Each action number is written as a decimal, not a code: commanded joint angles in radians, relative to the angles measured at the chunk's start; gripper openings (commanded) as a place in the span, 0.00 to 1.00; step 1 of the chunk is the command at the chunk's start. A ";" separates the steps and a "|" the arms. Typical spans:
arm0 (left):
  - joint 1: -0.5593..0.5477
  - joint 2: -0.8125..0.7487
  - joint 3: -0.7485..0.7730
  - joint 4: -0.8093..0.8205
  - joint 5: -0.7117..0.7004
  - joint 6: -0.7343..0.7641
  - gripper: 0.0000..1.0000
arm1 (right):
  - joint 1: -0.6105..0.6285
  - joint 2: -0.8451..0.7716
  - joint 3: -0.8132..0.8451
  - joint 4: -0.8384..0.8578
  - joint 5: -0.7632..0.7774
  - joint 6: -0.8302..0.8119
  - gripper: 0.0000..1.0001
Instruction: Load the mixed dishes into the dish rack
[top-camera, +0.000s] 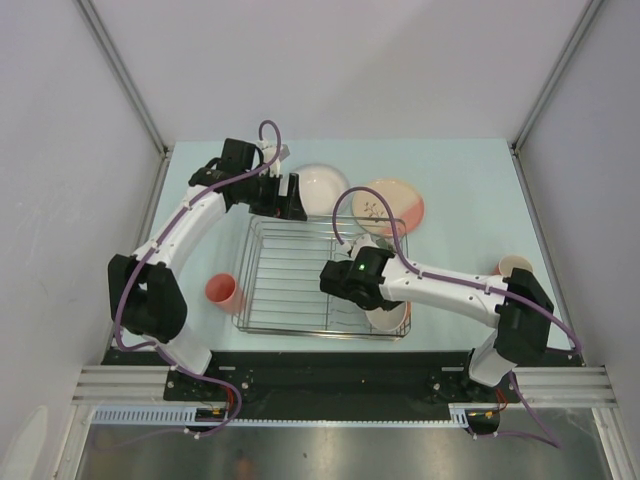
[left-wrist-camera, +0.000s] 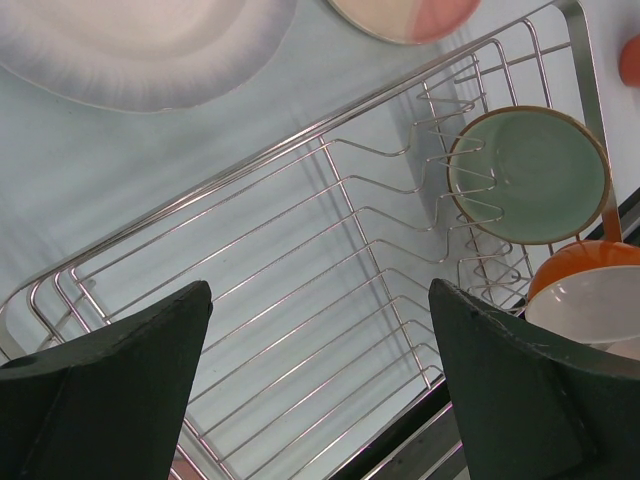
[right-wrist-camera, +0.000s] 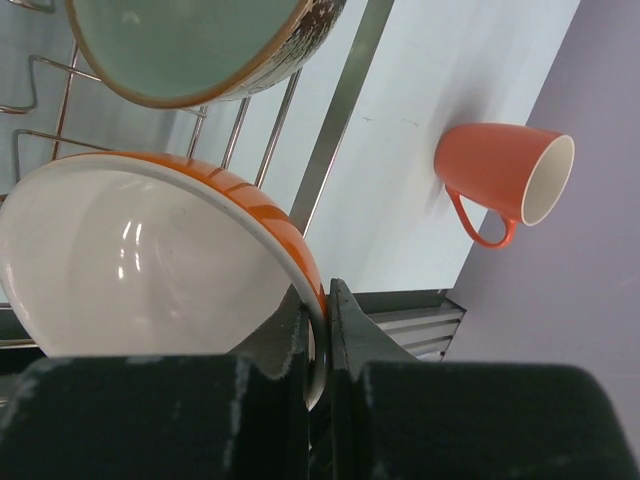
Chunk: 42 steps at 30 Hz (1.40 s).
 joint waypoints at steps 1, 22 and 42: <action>-0.001 -0.051 0.006 0.017 -0.004 0.014 0.96 | -0.008 -0.013 0.018 -0.099 -0.035 -0.027 0.00; -0.001 -0.077 -0.002 0.009 -0.008 0.017 0.96 | 0.055 0.134 0.069 -0.096 -0.098 -0.090 0.36; -0.004 -0.073 0.075 -0.021 -0.020 0.013 0.96 | -0.096 -0.257 0.448 0.100 0.110 -0.024 1.00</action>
